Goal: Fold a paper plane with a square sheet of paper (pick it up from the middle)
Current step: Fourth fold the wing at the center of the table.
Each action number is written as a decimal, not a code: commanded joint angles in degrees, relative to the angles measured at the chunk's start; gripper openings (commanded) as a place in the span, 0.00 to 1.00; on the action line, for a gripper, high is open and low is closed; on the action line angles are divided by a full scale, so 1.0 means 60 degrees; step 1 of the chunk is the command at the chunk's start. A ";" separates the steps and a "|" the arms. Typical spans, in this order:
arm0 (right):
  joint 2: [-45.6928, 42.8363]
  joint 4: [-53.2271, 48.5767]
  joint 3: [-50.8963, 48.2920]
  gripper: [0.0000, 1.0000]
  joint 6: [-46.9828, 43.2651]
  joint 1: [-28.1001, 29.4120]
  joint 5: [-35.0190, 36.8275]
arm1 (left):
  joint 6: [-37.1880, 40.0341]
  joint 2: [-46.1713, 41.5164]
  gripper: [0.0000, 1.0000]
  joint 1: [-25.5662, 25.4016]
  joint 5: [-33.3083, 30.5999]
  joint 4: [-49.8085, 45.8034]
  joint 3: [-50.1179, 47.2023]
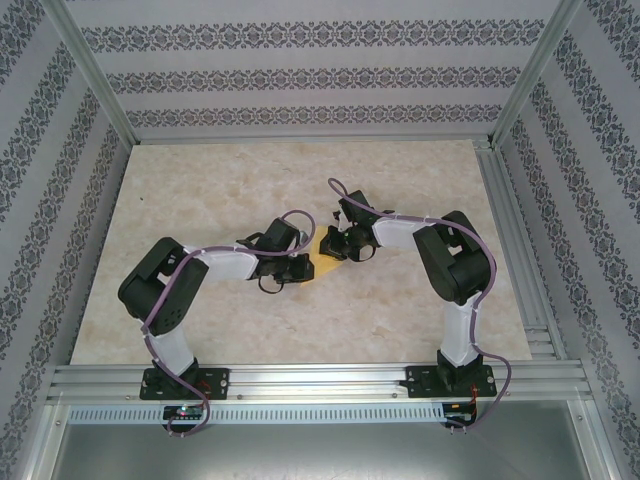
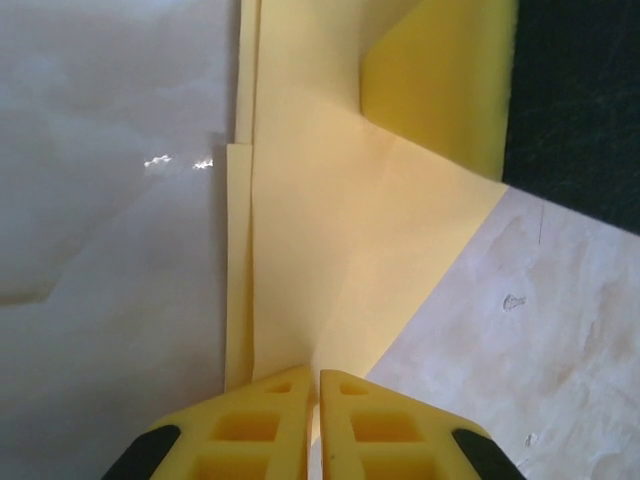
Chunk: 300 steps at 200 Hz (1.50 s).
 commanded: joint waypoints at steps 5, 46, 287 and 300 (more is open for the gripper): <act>0.1010 -0.0818 -0.0340 0.10 0.0040 0.0017 0.1465 | 0.0140 -0.0431 0.15 -0.0077 0.0111 -0.0681 -0.0179; 0.1088 -0.0826 -0.0310 0.10 0.0040 0.0024 0.1431 | 0.0326 -0.0653 0.17 -0.0272 0.0130 -0.0950 0.0040; 0.1344 -0.0626 -0.0457 0.10 0.0092 0.0032 0.1343 | -0.1070 -0.1369 0.15 0.0021 0.0151 0.1597 -0.1100; 0.1320 -0.0649 -0.0456 0.10 0.0092 0.0032 0.1358 | -0.0996 -0.1241 0.13 0.0020 -0.0117 0.1519 -0.0957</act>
